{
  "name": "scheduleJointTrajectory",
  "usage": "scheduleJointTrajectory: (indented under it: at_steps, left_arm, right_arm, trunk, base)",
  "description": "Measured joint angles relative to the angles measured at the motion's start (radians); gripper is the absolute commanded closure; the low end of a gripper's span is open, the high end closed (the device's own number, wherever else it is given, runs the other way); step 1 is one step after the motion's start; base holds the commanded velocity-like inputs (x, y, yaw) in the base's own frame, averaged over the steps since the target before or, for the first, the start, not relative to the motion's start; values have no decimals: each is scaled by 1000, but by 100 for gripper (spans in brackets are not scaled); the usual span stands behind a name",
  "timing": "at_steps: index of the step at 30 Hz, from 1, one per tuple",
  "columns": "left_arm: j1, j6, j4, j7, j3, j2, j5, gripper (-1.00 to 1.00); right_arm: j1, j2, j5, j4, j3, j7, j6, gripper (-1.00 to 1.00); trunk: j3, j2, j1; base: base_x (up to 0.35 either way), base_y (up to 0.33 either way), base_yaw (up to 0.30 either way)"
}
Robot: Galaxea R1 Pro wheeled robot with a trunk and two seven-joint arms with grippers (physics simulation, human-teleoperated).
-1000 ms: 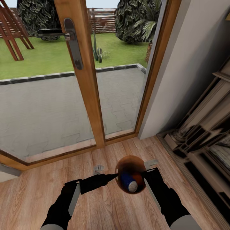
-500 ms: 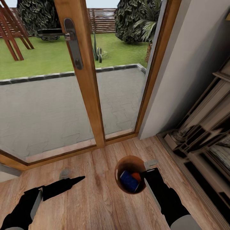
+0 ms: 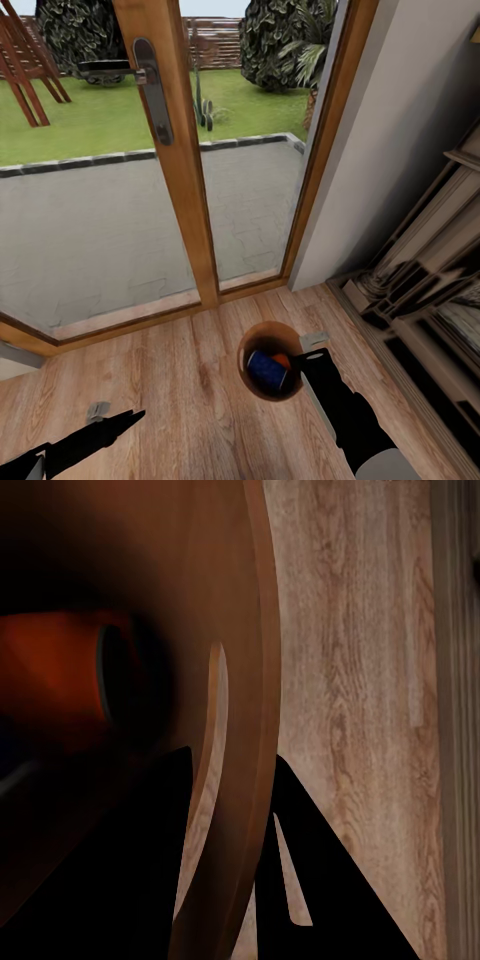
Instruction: Put the three can of soda from the living room inside the tash can in the kitchen.
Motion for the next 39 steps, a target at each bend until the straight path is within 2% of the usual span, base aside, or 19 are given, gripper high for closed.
scheduleJointTrajectory:
  at_steps: [5, 8, 11, 13, 15, 19, 22, 39]
  left_arm:
    - [0, -4, 1, -41, -2, 10, 0, -100]
    - [0, -3, 1, -173, -1, 48, 2, -100]
    - [0, -3, 0, -208, 1, 65, 2, -100]
    - [0, -4, -2, -217, 1, 70, 3, -100]
    - [0, -4, -4, -228, 0, 76, 3, -100]
    - [0, -5, -5, -231, 0, 78, 3, -100]
    - [0, -5, -5, -231, 0, 78, 3, -100]
    - [0, -5, -4, -232, 0, 77, 3, -100]
  right_arm:
    - [0, 0, -2, 1, 1, 1, -1, 100]
    - [0, 0, 0, 0, 1, 1, 0, 100]
    - [0, 0, -1, 1, 1, 1, -1, 100]
    - [0, 0, -2, 1, 1, 1, -2, 100]
    - [0, 0, -9, 7, 1, 1, -48, 100]
    - [0, 0, 0, 0, 1, 1, -89, 100]
    - [0, 0, -5, 0, 1, 1, -93, 100]
    - [0, 0, -4, -1, 2, 1, -97, 100]
  trunk:
    - [0, 0, 0]
    - [0, 0, 0]
    - [0, 0, 0]
    - [0, 0, 0]
    - [0, 0, 0]
    - [0, 0, 0]
    - [0, 0, 0]
    - [-53, -119, 65]
  base:
    - [0, 0, 0]
    - [0, 0, 0]
    - [0, 0, 0]
    - [0, 0, 0]
    - [0, 0, 0]
    - [0, 0, 0]
    - [0, 0, 0]
    - [0, 0, 0]
